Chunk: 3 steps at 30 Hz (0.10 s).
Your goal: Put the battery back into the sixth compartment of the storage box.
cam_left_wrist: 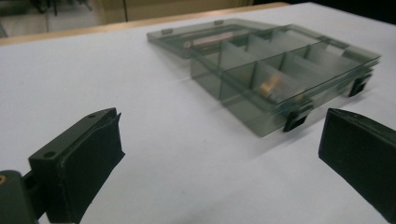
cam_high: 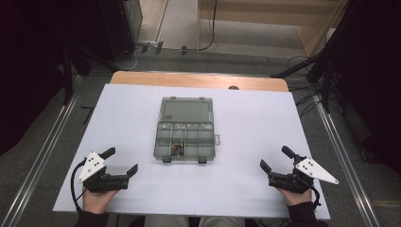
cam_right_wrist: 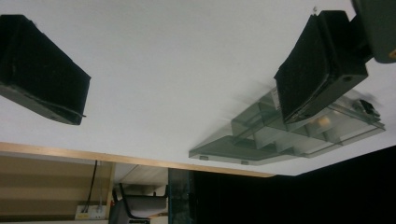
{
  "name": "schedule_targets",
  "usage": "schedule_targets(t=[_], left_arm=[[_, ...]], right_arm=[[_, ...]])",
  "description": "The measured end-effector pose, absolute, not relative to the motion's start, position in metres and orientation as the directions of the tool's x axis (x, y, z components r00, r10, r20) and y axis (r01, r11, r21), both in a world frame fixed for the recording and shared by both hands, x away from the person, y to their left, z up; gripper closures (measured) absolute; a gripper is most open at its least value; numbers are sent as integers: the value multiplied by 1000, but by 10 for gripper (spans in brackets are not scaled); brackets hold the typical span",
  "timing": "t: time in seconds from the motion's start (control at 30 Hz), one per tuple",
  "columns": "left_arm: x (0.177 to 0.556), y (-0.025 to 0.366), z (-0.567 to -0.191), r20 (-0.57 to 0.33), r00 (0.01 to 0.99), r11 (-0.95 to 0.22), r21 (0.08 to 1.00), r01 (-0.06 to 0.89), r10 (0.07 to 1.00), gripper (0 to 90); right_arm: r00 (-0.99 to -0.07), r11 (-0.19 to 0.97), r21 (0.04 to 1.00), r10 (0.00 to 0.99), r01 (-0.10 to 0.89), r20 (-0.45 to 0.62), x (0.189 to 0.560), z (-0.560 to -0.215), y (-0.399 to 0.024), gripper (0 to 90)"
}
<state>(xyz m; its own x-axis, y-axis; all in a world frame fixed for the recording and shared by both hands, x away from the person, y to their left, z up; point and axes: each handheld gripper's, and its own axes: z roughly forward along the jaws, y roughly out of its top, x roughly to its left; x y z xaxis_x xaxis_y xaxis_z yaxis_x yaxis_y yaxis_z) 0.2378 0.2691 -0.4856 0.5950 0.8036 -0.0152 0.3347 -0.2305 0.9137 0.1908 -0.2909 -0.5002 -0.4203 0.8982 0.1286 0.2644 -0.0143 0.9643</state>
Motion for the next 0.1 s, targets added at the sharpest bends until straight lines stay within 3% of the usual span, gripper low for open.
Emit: schedule_targets(t=[0.1], left_arm=[[239, 272, -486, -20, 579, -238, 900, 366, 815, 0]], right_arm=[[-407, 8, 959, 907, 283, 112, 192, -500, -292, 31]])
